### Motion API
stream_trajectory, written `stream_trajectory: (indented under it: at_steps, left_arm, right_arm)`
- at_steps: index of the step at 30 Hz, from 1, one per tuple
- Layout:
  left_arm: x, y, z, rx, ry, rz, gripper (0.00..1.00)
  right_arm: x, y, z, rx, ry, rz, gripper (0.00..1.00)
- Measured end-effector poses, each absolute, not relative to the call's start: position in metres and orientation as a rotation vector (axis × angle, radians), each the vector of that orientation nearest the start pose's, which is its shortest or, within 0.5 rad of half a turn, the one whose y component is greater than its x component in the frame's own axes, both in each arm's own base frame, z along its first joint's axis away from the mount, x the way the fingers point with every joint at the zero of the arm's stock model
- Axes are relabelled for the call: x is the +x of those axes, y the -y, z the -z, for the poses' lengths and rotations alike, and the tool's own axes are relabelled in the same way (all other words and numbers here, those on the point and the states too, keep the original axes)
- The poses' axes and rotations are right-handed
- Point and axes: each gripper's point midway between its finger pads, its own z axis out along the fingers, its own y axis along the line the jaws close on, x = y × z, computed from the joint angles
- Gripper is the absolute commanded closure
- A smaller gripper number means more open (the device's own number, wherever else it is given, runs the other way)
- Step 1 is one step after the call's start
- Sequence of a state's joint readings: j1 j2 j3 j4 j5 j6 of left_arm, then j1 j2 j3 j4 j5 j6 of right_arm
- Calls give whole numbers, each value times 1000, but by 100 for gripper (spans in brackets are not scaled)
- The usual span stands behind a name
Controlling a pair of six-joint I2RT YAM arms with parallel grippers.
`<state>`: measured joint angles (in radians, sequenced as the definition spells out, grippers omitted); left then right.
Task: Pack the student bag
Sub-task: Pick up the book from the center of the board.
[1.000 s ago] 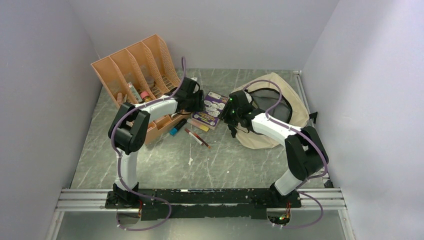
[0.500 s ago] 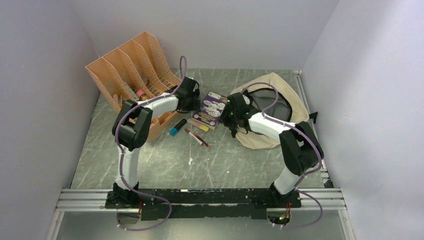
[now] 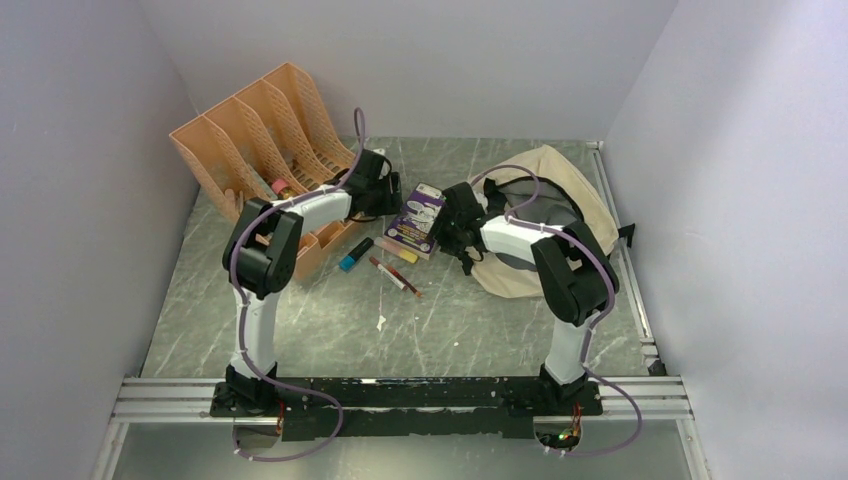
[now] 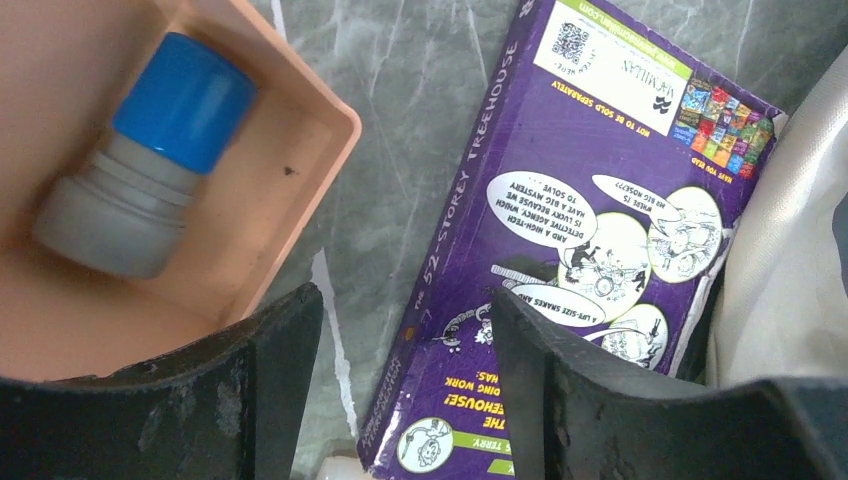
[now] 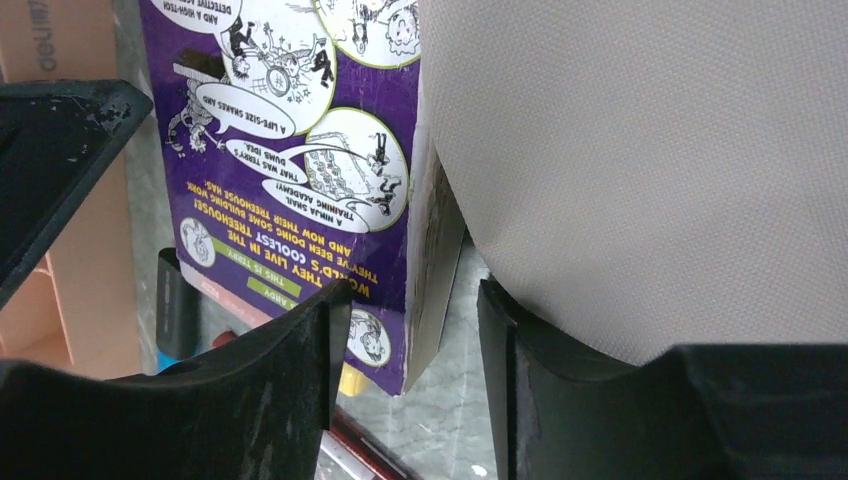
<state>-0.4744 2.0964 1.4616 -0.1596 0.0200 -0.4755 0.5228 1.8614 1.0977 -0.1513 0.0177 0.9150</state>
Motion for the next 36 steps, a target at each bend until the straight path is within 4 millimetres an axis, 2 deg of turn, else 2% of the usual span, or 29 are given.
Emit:
stream_trajectory:
  at_steps: [10,18,20,22,25,27,28,36]
  left_arm:
    - [451,288,-28,93,-2433,551,37]
    - [445,298,-28,105,-2399,624,39]
    - [444,298,-28,106,-2391,628,40]
    - [444,298,-28,104,-2385,634,40]
    - [442,297,-28,102,-2379,637,38]
    - [441,296,-29,102,-2379,636,34]
    - [440,295,-30,102,-2381,635,32]
    - [433,294,-33,101,-2411,650,22]
  right_arm:
    - [380,-244,-24,573,-2514,-538,44]
    - [399,-247,-25,613,-2492,-590,44]
    - [401,-246,-25,620,-2490,-597,49]
    - [402,-245,-24,624,-2494,-603,59]
    - [403,-240,-20,637,-2500,-606,77]
    - [404,-238,-20,642,-2497,-628,95]
    - [404,-238,-21,644,-2491,-647,100]
    - [408,-234,-18,646,-2441,-795,100]
